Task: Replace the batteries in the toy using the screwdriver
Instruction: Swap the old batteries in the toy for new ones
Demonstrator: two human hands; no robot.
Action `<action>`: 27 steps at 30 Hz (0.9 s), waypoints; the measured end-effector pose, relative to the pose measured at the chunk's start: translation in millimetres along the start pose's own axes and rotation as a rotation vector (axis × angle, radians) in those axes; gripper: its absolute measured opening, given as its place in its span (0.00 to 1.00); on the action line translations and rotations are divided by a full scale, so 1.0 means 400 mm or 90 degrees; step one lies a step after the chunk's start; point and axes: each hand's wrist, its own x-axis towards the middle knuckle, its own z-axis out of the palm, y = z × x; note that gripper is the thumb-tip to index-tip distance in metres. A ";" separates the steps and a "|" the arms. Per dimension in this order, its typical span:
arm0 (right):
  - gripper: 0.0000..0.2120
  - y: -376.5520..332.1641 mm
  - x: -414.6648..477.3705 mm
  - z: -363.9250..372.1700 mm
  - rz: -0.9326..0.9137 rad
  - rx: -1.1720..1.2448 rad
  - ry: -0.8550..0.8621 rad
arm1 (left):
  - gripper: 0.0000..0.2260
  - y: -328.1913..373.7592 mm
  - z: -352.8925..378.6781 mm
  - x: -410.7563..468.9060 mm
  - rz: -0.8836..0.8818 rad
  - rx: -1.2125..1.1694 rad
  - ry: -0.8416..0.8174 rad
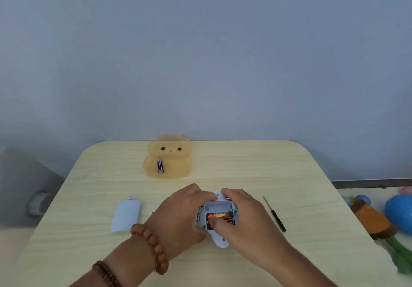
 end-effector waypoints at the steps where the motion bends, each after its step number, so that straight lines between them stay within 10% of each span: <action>1: 0.12 -0.007 0.002 0.011 -0.001 0.007 0.018 | 0.28 0.001 -0.002 0.001 0.000 -0.001 0.001; 27: 0.11 -0.025 0.035 0.042 0.012 -0.031 0.054 | 0.24 -0.002 -0.004 0.017 -0.003 -0.009 -0.001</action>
